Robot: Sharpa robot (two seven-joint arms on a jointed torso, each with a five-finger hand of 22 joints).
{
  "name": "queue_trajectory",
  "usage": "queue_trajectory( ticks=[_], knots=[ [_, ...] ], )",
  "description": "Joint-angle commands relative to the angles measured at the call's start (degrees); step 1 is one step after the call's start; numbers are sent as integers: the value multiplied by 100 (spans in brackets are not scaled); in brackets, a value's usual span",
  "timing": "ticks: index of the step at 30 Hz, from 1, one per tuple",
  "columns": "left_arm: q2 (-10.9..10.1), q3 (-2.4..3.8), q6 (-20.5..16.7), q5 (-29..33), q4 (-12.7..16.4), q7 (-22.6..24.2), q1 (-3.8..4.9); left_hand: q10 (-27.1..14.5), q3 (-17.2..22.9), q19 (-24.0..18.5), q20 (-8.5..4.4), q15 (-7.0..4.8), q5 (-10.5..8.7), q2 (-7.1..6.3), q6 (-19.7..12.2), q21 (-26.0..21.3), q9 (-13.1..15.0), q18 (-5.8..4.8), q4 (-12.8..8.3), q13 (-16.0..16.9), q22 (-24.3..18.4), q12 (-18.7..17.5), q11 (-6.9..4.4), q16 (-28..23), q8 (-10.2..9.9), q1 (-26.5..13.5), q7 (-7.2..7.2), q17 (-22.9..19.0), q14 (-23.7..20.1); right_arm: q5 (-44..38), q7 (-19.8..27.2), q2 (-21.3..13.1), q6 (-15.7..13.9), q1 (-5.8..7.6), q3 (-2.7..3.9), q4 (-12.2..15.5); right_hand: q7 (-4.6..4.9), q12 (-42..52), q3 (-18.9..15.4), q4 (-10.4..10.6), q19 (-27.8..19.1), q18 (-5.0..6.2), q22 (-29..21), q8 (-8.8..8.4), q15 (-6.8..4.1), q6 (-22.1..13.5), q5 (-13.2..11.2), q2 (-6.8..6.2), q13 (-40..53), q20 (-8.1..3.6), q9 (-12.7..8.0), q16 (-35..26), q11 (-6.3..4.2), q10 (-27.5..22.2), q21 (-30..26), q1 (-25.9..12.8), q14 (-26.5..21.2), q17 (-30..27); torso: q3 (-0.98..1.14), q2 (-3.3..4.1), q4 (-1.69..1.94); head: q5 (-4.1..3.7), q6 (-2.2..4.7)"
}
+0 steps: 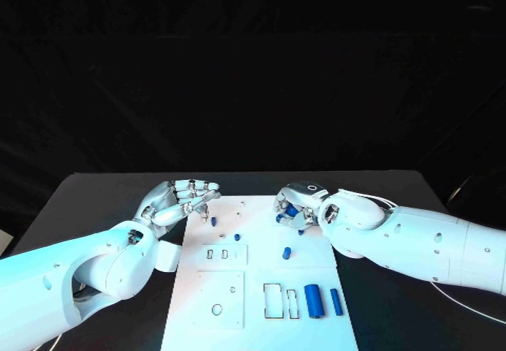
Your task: Assemble the parts on the task board
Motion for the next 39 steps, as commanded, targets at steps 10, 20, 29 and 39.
queue_trajectory(
  ticks=[10, 20, 29, 39],
  knots=[
    [14, 4, 116, 10, -17, 8, 11, -46, 58, 81, -1, -4, -16, 12, -1, 82, 10, -18, -11, 6, 67, -1, -17, 39, 31, -54, -35, 9, 39, -81, -59, 73, 331, -4, -3, -74, -36, 7, 72, 59, 129, -112, 665, 66, -22, 110, 25, 108, 22, -19, 61, 90, -25, 155, 87, 28, 265, 35, 0, -1, -21, 10, -39],
    [17, 4, 113, 18, -24, 4, 11, -50, 63, 98, -1, -5, -16, 15, -1, 106, 12, -23, -15, 7, 99, -2, -17, 45, 31, -53, -35, 10, 43, -83, -55, 91, 88, -8, -5, -54, -122, 37, 213, 52, 211, -145, 831, 217, -101, 307, 26, 293, 78, -86, 206, 172, -122, 445, 180, 146, 266, 73, 1, 0, -5, 11, -25],
    [20, 4, 105, 31, -64, 10, 11, -55, 77, 115, -1, -6, -16, 26, 2, 146, 17, -28, -25, 9, 144, -2, -18, 62, 35, -49, -37, 13, 55, -79, -136, 78, -616, -11, -3, 39, -161, 43, 274, -38, 272, -169, 944, 355, -155, 426, 25, 416, 139, -139, 355, 213, -183, 634, 242, 250, 267, 85, -4, -2, -12, 20, -2],
    [18, 4, 90, 55, -117, 29, 12, -61, 90, 124, -2, -7, -16, 28, 6, 177, 23, -32, -37, 10, 178, -2, -19, 75, 38, -42, -40, 15, 62, -85, -256, 277, -914, 2, 18, 2, -154, 28, 276, -63, 283, -173, 963, 361, -156, 415, 24, 412, 142, -144, 373, 221, -182, 630, 253, 264, 267, 89, -8, 4, -12, 52, 19]
  ],
)
